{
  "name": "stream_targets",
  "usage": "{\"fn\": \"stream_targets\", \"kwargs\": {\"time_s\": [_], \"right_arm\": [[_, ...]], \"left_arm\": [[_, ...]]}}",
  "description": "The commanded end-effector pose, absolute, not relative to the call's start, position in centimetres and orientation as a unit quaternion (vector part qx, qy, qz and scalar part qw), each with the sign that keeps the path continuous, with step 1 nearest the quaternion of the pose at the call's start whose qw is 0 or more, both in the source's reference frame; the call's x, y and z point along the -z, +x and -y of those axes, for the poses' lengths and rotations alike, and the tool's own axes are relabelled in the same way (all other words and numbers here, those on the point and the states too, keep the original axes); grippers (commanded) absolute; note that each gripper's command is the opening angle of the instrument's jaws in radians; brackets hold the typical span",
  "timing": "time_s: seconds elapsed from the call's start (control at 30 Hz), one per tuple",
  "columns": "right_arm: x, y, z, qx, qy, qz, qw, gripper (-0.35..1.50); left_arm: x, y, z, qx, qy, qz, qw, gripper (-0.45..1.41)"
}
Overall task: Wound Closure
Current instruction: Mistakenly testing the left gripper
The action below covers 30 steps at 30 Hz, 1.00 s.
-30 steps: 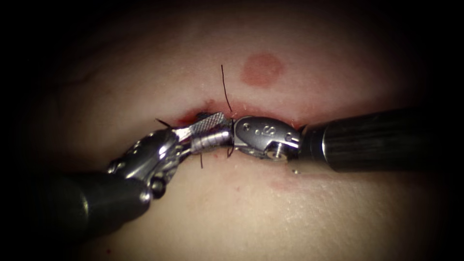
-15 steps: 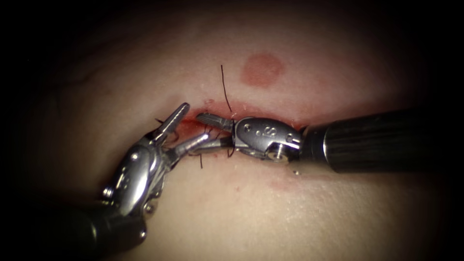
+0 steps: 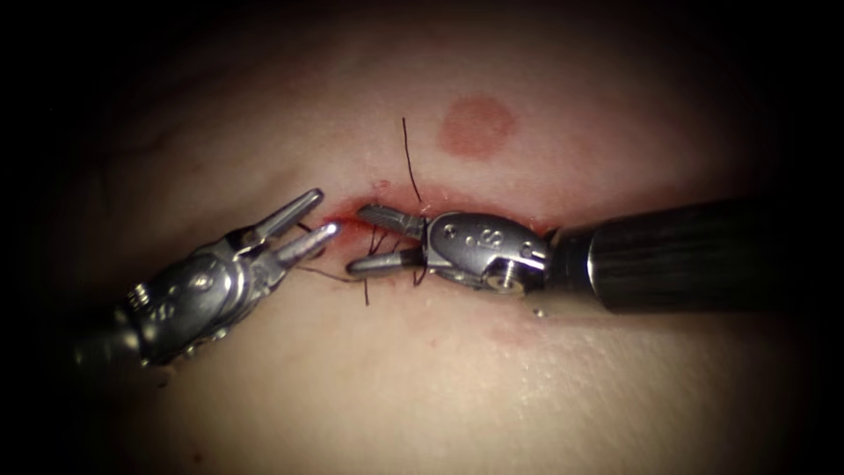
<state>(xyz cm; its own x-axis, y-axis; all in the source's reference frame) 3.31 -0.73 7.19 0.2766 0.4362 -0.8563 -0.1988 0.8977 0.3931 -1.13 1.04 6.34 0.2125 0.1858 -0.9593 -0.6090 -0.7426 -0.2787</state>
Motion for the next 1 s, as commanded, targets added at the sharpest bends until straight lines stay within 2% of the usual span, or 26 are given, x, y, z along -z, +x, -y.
{"fn": "stream_targets", "kwargs": {"time_s": [0.03,0.2,0.33,0.53,0.67,0.73,0.87,0.9,0.93,1.0], "right_arm": [[-7.24,3.35,0.78,-0.200,0.106,-0.567,0.792,0.81],[-7.25,3.35,0.78,-0.200,0.106,-0.567,0.792,0.81],[-7.25,3.35,0.77,-0.201,0.106,-0.567,0.792,0.81],[-7.25,3.35,0.78,-0.200,0.106,-0.567,0.792,0.81],[-7.25,3.35,0.77,-0.201,0.105,-0.568,0.791,0.81],[-7.26,3.35,0.77,-0.201,0.105,-0.568,0.791,0.81],[-7.27,3.35,0.76,-0.201,0.105,-0.568,0.791,0.81],[-7.27,3.35,0.76,-0.201,0.105,-0.568,0.791,0.81],[-7.27,3.35,0.76,-0.201,0.105,-0.568,0.791,0.81],[-7.28,3.35,0.75,-0.201,0.105,-0.568,0.791,0.81]], "left_arm": [[-6.44,-1.20,-0.98,-0.615,-0.706,-0.145,0.319,0.00],[-6.52,-1.28,-0.88,-0.692,-0.665,-0.159,0.230,-0.04],[-6.62,-1.47,-0.85,-0.751,-0.633,-0.110,0.157,-0.04],[-6.70,-1.60,-0.83,-0.814,-0.558,-0.115,0.115,-0.19],[-6.66,-1.60,-0.89,-0.834,-0.529,-0.127,0.092,-0.21],[-6.67,-1.58,-0.94,-0.839,-0.524,-0.118,0.088,0.06],[-6.73,-1.46,-1.04,-0.853,-0.508,-0.094,0.071,0.22],[-6.75,-1.42,-1.06,-0.858,-0.502,-0.076,0.080,0.29],[-6.79,-1.34,-1.10,-0.859,-0.496,-0.021,0.123,0.55],[-6.82,-1.26,-1.12,-0.836,-0.524,0.037,0.159,0.64]]}}
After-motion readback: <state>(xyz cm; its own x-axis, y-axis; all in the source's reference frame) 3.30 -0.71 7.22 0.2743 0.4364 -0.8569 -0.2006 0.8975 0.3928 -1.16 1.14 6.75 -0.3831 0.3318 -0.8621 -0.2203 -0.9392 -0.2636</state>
